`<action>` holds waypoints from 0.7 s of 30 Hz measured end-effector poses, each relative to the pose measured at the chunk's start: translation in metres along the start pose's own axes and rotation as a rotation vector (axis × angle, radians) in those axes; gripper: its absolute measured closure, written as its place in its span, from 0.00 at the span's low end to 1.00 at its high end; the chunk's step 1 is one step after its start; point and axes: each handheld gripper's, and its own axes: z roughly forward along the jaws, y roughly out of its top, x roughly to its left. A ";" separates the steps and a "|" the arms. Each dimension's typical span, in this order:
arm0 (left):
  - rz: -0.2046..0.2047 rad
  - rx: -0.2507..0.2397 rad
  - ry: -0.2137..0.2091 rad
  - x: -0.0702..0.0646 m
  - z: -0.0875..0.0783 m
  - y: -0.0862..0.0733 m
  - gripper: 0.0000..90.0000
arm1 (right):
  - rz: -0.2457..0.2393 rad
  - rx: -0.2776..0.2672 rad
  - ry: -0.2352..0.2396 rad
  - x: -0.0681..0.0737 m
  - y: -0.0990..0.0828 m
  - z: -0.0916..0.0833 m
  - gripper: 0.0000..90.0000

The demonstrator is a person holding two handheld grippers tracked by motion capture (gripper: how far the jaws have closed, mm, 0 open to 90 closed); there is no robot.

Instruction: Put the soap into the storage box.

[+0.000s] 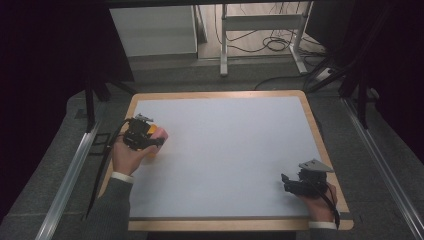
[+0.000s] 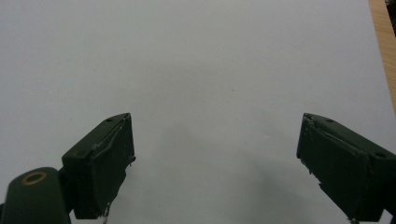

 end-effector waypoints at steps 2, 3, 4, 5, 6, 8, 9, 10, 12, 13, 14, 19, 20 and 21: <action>-0.005 -0.001 0.002 0.002 -0.001 0.000 0.67 | 0.000 0.000 -0.001 0.000 0.000 0.000 0.12; -0.007 -0.004 0.003 0.003 -0.001 0.000 0.67 | 0.000 0.000 -0.001 0.000 0.000 0.000 0.12; -0.008 -0.002 0.005 0.004 -0.002 0.000 0.67 | 0.001 -0.001 -0.001 0.000 0.000 0.000 0.12; -0.012 -0.005 0.004 0.005 -0.002 0.000 0.67 | 0.001 0.000 -0.001 0.000 0.000 0.000 0.12; -0.013 -0.002 0.005 0.007 -0.003 0.000 0.67 | 0.002 -0.001 -0.001 0.000 0.000 0.000 0.12; -0.017 -0.004 0.005 0.009 -0.003 0.001 0.67 | 0.003 -0.003 0.000 0.000 0.000 -0.001 0.12; -0.022 -0.008 0.008 0.010 -0.004 0.001 0.67 | 0.004 -0.003 0.000 0.000 0.000 -0.001 0.12; -0.024 -0.007 0.008 0.011 -0.004 0.001 0.67 | 0.004 -0.002 0.000 0.000 0.000 -0.001 0.12; -0.024 -0.004 0.011 0.014 -0.005 0.001 0.67 | 0.006 -0.005 -0.002 -0.001 0.000 -0.001 0.12; -0.027 -0.006 0.014 0.015 -0.005 0.001 0.67 | 0.010 -0.005 -0.002 -0.001 0.000 -0.001 0.12; -0.029 -0.004 0.018 0.016 -0.006 0.001 0.67 | 0.010 -0.006 -0.004 -0.001 0.000 -0.001 0.12; -0.045 -0.008 0.028 0.024 -0.006 0.001 0.67 | 0.011 -0.008 -0.004 -0.001 0.000 -0.002 0.12; -0.051 -0.008 0.029 0.026 -0.006 0.001 0.67 | 0.011 -0.008 -0.004 -0.001 0.000 -0.002 0.12; -0.055 -0.006 0.030 0.028 -0.006 0.001 0.67 | 0.012 -0.009 -0.005 -0.001 0.001 -0.002 0.12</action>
